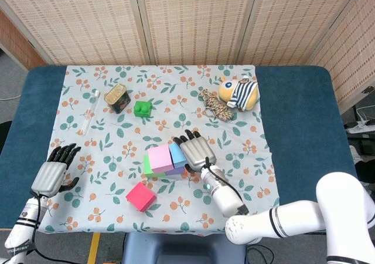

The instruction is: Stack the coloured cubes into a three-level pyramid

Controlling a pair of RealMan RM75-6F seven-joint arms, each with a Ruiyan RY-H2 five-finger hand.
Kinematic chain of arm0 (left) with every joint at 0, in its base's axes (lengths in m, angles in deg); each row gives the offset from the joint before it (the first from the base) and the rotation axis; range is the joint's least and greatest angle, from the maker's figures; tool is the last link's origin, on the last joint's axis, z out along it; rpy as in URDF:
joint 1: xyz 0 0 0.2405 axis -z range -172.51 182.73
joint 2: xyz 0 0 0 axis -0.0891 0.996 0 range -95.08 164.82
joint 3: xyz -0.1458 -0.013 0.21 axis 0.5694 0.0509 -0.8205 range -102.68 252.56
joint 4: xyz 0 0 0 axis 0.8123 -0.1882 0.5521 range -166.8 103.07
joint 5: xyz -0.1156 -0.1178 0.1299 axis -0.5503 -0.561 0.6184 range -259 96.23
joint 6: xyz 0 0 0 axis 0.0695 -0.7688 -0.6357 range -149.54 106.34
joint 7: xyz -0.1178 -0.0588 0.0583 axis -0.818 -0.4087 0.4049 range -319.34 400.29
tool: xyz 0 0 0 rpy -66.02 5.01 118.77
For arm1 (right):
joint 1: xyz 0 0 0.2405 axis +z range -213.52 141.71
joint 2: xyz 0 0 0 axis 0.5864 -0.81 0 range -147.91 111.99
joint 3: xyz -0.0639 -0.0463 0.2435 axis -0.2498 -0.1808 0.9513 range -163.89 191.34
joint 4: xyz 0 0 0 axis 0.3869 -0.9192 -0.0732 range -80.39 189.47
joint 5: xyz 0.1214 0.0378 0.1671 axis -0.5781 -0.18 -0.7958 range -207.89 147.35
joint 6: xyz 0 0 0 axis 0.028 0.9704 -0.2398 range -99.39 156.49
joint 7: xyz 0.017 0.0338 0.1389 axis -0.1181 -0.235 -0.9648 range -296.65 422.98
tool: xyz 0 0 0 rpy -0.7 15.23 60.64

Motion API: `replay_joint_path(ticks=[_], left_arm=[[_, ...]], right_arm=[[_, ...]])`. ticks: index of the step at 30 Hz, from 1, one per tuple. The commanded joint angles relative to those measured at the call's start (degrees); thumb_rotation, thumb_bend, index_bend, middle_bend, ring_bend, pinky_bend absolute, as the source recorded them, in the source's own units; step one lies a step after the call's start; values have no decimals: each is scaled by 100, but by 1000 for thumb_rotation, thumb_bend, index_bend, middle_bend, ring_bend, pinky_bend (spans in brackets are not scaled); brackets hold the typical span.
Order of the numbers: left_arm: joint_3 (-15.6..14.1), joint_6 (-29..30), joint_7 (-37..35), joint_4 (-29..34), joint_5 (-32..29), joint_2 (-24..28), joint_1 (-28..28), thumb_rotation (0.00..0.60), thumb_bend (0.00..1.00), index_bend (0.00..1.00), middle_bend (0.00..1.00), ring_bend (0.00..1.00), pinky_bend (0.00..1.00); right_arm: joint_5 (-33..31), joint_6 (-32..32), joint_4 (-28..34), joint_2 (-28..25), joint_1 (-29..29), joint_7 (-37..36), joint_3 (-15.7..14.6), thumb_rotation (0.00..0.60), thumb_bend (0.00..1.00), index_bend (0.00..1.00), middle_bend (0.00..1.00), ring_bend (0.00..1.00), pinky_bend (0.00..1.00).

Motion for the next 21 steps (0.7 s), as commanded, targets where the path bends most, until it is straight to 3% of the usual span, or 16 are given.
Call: replay_joint_path(ticks=[1, 8, 15, 21], left_arm=[[0, 0, -2, 3, 2, 0, 0, 600, 340, 0, 0, 0, 27], [5, 14, 9, 5, -4, 1, -6, 600, 340, 0, 0, 0, 27], [7, 129, -98, -14, 93, 1, -24, 600, 340, 0, 0, 0, 28], [-102, 370, -327, 29, 445, 27, -59, 600, 340, 0, 0, 0, 33]], right_arm=[[-84, 13, 55, -50, 20, 51, 6, 600, 221, 150, 156, 7, 134], [43, 62, 187, -181, -7, -22, 50, 600, 211, 71, 132, 2, 133], [1439, 291, 669, -633, -378, -334, -225, 600, 208, 0, 77, 0, 90], [3021, 446, 1216, -1171, -855, -531, -751, 600, 206, 0, 64, 0, 68]])
